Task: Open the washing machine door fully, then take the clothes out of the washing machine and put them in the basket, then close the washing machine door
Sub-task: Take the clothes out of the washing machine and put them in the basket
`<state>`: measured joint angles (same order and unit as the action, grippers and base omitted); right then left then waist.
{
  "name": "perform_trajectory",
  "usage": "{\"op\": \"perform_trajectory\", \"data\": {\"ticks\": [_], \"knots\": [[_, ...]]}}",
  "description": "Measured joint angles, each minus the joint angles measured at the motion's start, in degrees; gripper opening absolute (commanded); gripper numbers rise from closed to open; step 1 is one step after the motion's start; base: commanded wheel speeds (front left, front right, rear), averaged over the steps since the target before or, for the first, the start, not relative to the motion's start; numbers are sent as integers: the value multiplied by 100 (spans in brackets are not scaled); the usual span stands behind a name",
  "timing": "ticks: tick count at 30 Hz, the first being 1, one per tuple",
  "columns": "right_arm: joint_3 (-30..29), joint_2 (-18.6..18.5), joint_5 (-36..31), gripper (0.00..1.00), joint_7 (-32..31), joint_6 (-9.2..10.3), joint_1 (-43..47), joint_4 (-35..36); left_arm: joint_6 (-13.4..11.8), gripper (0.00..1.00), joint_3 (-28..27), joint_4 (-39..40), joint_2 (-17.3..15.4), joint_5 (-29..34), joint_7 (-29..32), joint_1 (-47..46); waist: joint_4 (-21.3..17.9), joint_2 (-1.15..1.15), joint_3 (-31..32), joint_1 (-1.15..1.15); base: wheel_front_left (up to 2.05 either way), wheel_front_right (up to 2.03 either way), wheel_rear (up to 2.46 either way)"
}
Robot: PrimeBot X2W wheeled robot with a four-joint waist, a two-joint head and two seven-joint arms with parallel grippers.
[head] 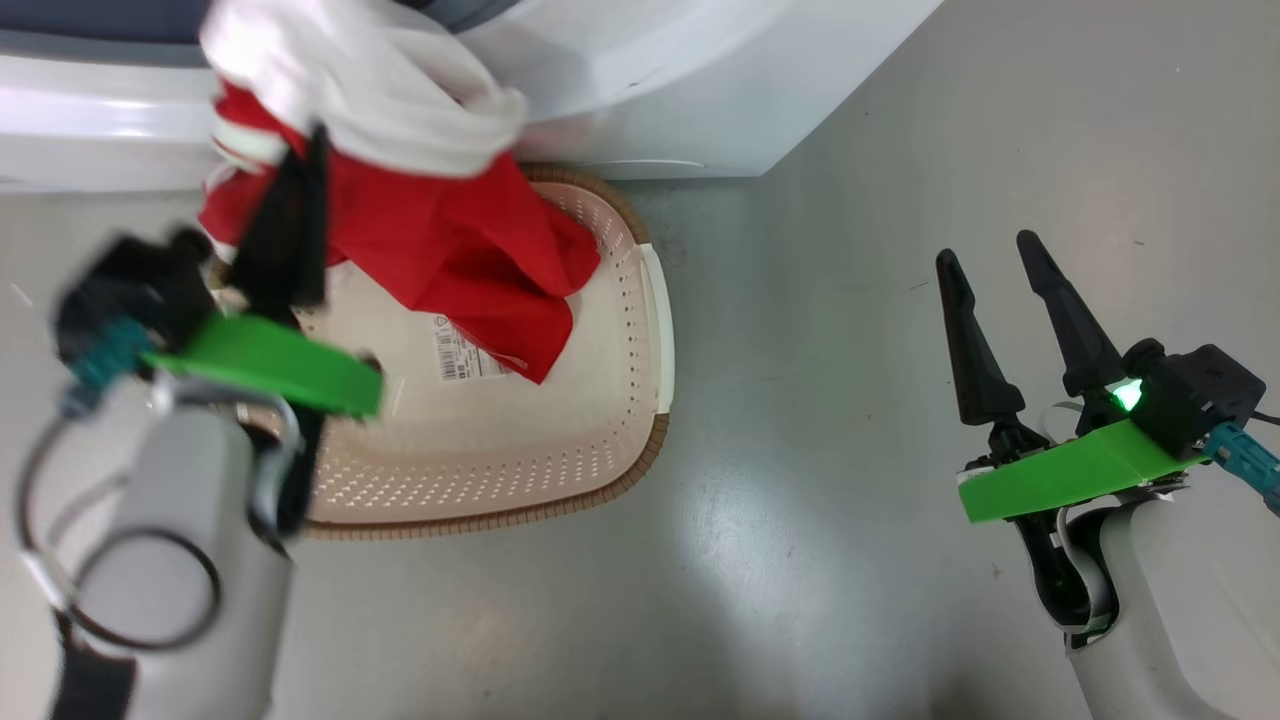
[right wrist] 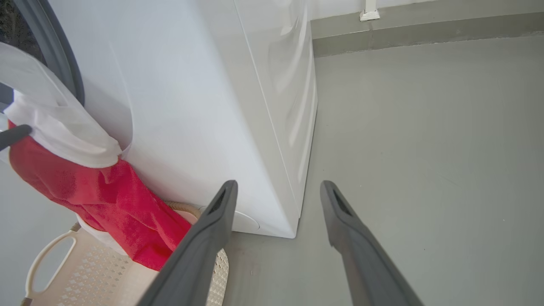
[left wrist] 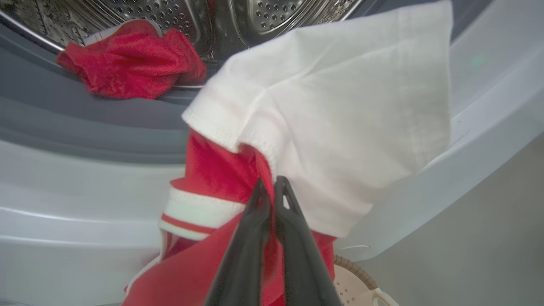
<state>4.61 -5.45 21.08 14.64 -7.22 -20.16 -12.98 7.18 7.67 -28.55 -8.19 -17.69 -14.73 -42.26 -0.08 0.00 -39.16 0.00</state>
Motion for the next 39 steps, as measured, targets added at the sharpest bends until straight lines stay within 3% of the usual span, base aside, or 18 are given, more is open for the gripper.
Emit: {"op": "perform_trajectory", "data": {"ticks": [7,14,30,31,33,34,35,39], "knots": [[-4,5,0,100,0,0,-1,4,0,0,336,-41,182,-57,1,689,20,0,-39,0,0,0,0],[3,5,0,100,0,0,-12,14,0,0,651,-665,233,-213,1,735,-10,0,-140,0,0,0,0],[31,41,0,100,0,0,-157,77,0,0,1521,-2353,83,-836,1,-195,-220,0,-500,0,0,0,0],[29,42,0,100,0,0,-157,77,0,25,1536,-2393,79,-866,1,-234,-222,0,-507,0,0,0,0],[26,43,-1,100,0,0,-157,74,0,59,1545,-2425,78,-914,1,-276,-214,0,-502,0,0,0,0],[24,43,-1,100,0,0,-157,73,0,83,1544,-2425,77,-928,1,-279,-208,0,-496,0,0,0,0],[25,43,-2,100,0,0,-157,70,0,100,1541,-2425,75,-946,1,-279,-200,0,-487,0,0,0,0],[36,41,-9,100,0,0,-157,38,0,100,1517,-2395,63,-958,1,-277,-175,0,-418,0,0,0,0]]}}
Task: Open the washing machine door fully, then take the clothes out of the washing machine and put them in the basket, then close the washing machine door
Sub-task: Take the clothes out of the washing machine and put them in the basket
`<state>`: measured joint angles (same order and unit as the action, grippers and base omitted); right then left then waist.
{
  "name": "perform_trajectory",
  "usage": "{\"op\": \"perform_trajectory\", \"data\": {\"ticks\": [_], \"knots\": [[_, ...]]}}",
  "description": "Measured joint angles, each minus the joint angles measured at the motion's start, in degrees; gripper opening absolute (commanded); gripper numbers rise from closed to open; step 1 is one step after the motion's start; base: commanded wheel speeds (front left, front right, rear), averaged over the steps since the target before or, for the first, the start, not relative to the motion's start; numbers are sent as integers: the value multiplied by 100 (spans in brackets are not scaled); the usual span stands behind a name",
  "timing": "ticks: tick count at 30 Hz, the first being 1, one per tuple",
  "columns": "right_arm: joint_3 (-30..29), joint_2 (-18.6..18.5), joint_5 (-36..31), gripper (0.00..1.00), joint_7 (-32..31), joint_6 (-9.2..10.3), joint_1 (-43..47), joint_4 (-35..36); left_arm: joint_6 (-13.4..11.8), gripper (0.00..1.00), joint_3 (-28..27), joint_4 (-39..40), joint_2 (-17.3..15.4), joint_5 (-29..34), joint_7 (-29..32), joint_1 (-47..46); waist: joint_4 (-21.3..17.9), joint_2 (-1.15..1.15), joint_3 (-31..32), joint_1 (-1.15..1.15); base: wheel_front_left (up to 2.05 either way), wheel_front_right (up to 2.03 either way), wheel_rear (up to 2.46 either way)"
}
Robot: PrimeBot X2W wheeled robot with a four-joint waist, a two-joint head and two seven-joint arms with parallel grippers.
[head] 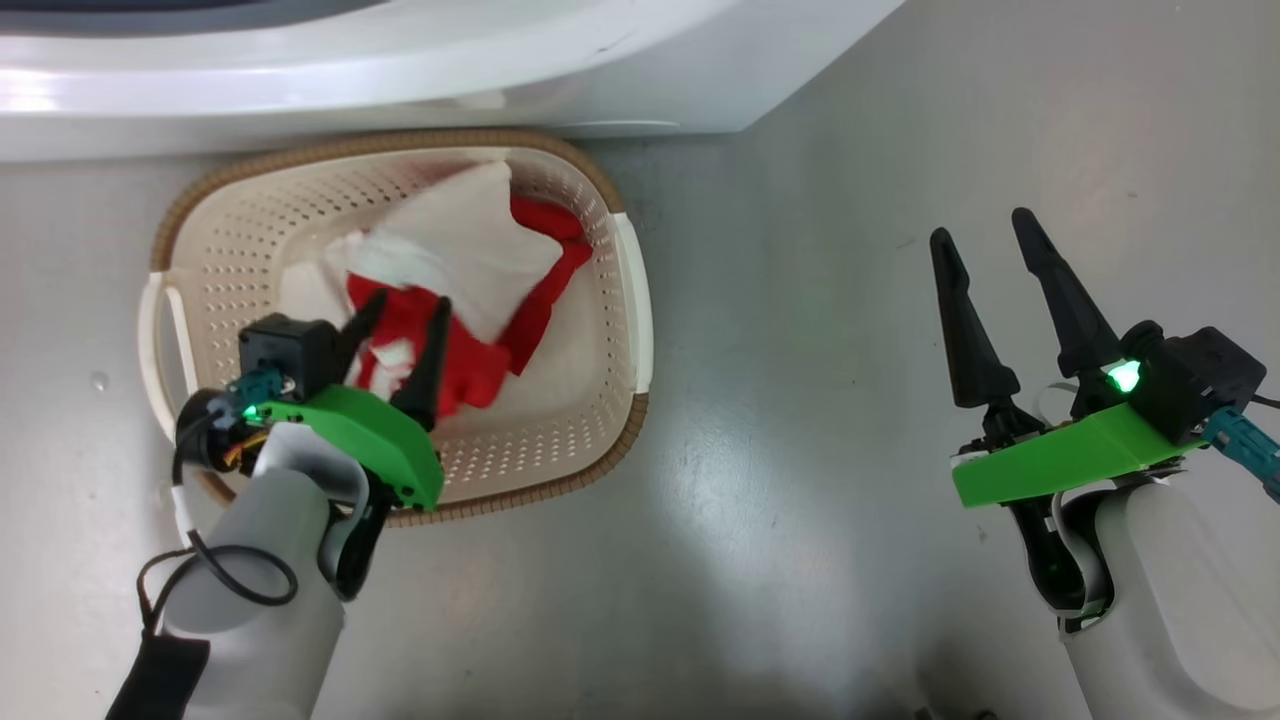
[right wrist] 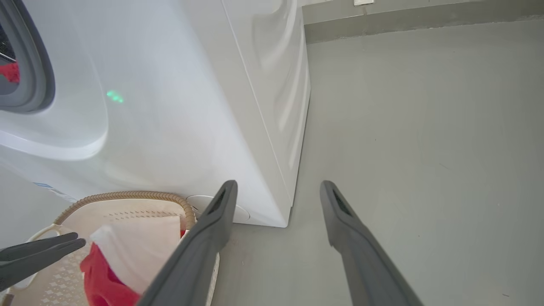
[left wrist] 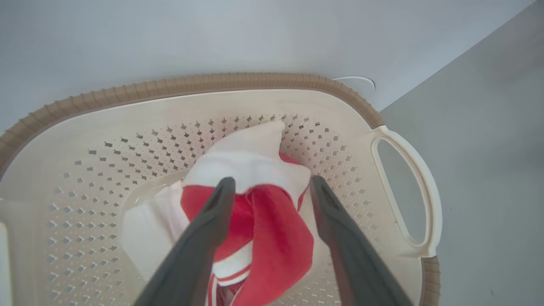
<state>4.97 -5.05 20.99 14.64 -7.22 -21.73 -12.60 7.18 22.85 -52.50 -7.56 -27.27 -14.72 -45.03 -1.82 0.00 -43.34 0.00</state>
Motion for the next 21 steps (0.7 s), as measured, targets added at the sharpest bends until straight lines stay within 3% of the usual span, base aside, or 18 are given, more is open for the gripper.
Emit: {"op": "perform_trajectory", "data": {"ticks": [12,21], "knots": [[38,-44,1,100,0,0,12,-144,0,100,-304,350,-16,-56,0,278,65,0,450,0,0,0,0],[119,-122,36,100,0,0,106,-343,0,100,-1000,913,-23,299,0,895,105,0,1082,0,0,0,0]]}}
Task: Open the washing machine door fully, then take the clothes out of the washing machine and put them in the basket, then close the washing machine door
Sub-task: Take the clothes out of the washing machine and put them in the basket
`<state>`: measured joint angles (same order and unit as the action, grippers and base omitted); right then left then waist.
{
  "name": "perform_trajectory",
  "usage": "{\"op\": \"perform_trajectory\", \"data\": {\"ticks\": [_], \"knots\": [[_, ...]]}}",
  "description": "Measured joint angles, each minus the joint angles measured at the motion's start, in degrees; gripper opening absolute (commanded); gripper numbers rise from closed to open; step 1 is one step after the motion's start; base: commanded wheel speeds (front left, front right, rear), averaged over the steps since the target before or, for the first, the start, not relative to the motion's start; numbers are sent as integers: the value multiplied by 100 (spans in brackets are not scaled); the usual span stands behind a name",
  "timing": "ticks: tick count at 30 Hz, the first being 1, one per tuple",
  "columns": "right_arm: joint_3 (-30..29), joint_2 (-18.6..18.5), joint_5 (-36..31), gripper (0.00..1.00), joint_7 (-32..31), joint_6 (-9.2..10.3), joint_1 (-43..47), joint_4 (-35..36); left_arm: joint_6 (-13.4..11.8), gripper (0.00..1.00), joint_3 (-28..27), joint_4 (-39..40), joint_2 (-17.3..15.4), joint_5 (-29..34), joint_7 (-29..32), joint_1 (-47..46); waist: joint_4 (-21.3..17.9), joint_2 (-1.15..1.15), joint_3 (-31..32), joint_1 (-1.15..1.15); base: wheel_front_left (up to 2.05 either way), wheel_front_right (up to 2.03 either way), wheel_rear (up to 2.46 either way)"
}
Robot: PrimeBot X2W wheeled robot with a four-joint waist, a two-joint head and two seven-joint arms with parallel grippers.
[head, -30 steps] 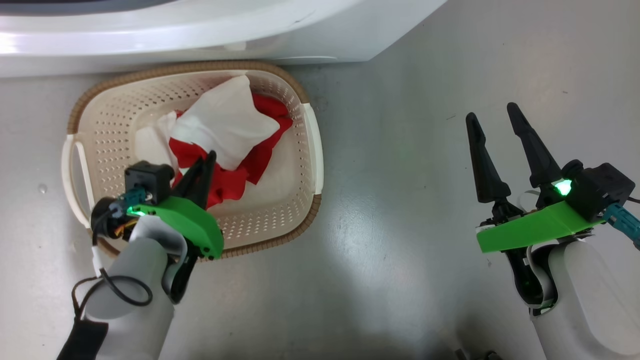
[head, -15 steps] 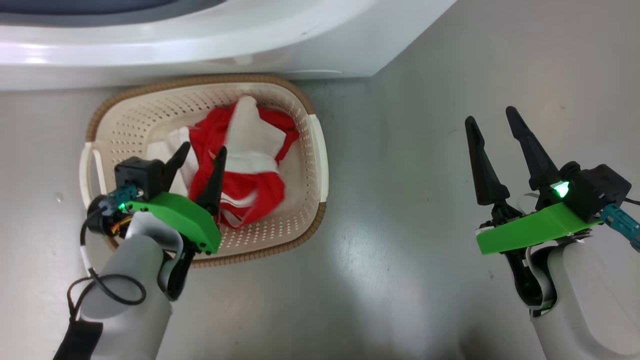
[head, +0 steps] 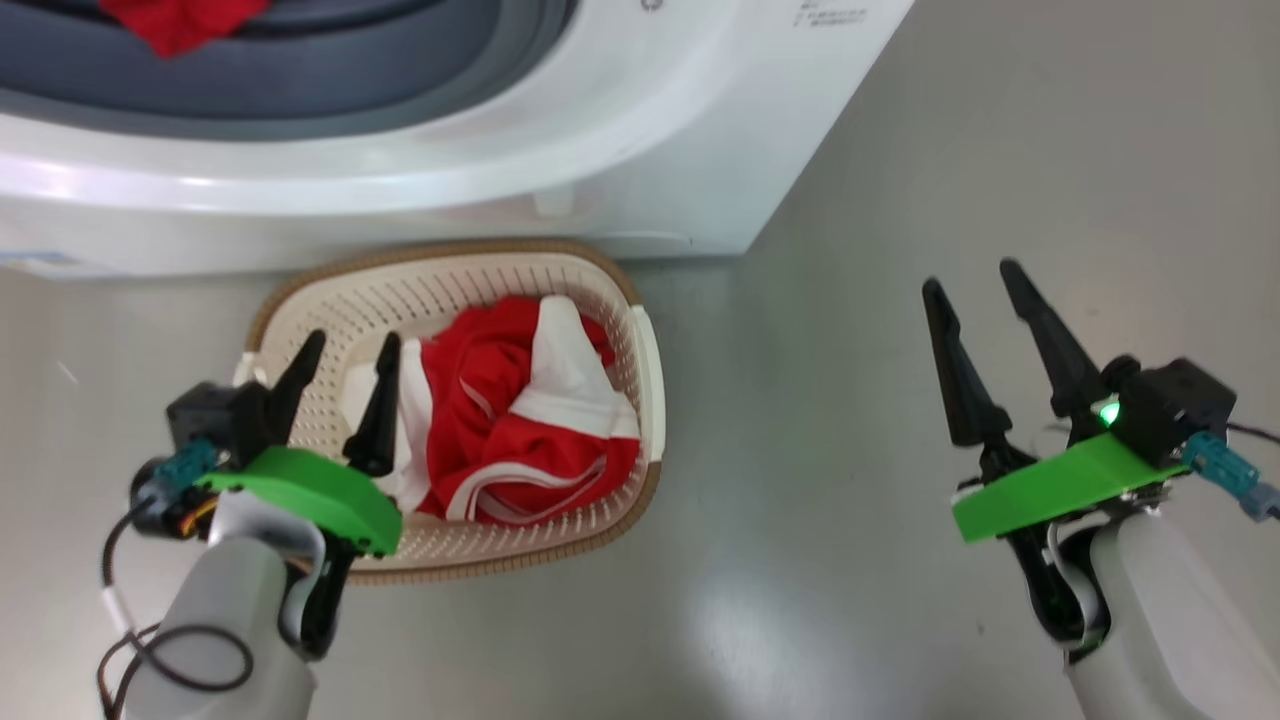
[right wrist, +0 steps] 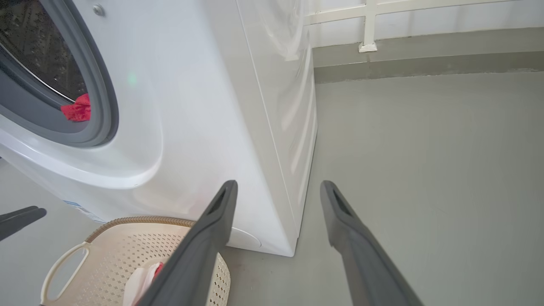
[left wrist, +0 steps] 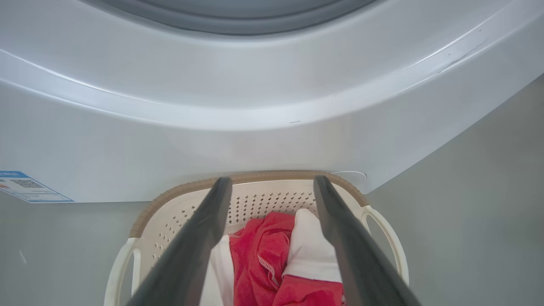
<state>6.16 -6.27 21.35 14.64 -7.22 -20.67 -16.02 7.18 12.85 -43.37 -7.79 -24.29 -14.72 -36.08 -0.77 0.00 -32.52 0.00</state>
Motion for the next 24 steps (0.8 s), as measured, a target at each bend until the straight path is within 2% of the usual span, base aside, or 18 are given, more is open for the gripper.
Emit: {"op": "perform_trajectory", "data": {"ticks": [5,10,24], "knots": [[10,-38,45,100,-1,0,322,-134,0,100,-555,521,47,367,0,552,24,0,504,0,0,0,0],[3,-82,93,100,-1,0,547,-208,0,100,-859,1046,141,654,0,1049,53,0,940,0,0,0,0],[-232,-120,287,100,-1,0,1640,-231,0,100,-1170,2498,214,1121,0,2709,118,0,2158,0,0,0,0]]}}
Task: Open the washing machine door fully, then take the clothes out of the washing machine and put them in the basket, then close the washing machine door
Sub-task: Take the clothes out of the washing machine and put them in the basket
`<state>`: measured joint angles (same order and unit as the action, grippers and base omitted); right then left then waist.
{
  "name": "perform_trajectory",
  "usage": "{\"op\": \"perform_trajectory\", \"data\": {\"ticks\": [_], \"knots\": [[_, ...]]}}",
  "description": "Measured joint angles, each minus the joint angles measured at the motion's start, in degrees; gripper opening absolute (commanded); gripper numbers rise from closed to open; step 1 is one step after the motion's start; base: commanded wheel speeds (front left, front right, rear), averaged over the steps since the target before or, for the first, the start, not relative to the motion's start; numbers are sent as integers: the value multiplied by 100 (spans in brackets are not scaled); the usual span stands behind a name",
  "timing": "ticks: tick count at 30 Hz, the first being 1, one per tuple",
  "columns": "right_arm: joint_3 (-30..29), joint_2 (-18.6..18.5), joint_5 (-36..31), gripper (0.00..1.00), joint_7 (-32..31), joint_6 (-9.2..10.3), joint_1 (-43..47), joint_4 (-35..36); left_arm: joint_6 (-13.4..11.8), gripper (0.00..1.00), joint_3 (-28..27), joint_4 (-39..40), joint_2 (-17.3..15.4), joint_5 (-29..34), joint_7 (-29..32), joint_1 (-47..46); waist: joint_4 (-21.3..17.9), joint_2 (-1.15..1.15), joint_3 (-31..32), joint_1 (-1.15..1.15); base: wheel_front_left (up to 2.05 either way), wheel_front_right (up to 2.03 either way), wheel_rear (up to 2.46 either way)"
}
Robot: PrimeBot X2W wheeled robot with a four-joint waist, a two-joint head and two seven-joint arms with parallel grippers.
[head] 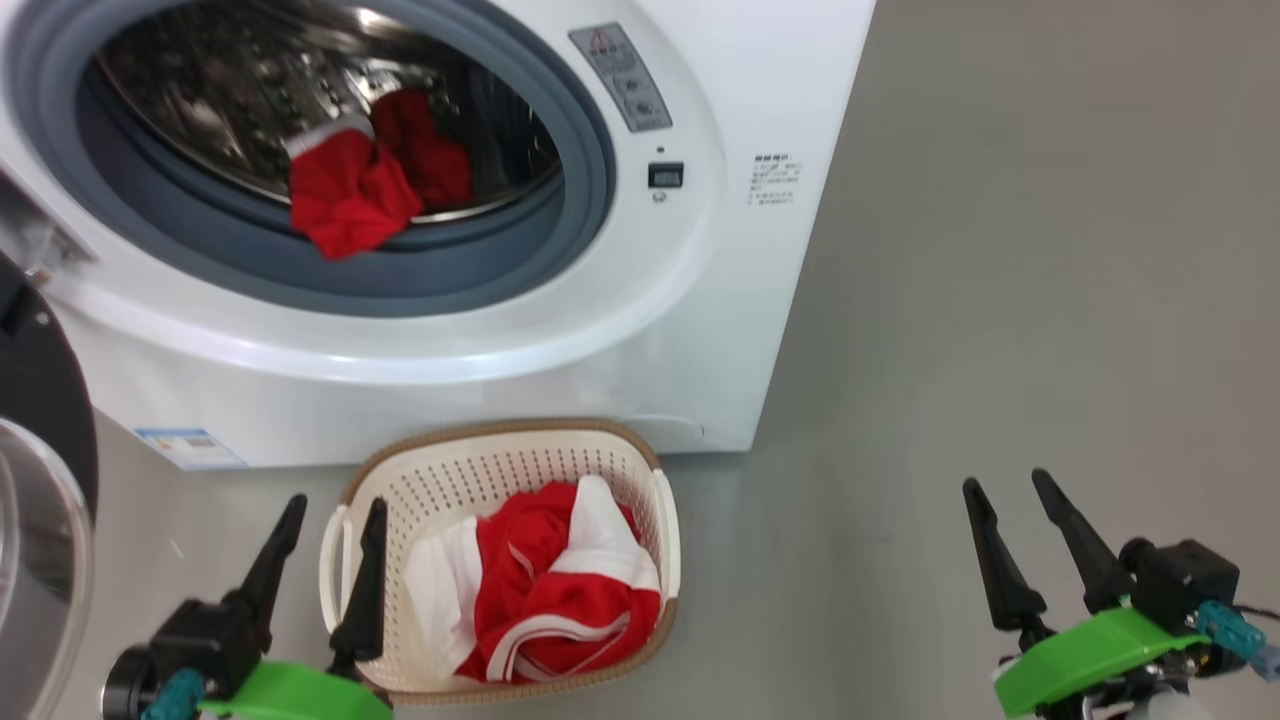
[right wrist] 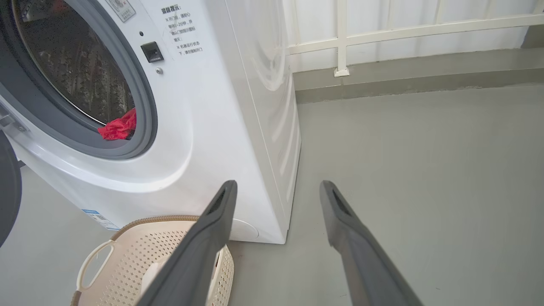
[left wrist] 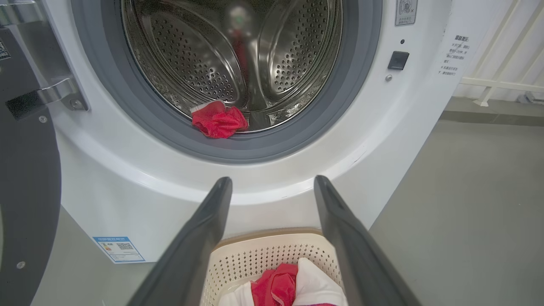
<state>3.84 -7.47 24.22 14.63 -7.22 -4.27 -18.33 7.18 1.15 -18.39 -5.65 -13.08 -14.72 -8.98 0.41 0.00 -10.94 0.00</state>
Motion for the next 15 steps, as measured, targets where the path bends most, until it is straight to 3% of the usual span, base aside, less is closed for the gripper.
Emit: {"op": "perform_trajectory", "data": {"ticks": [15], "knots": [[-147,40,48,100,0,0,692,182,0,100,-378,1160,129,156,0,1419,-42,0,669,0,0,0,0]]}}
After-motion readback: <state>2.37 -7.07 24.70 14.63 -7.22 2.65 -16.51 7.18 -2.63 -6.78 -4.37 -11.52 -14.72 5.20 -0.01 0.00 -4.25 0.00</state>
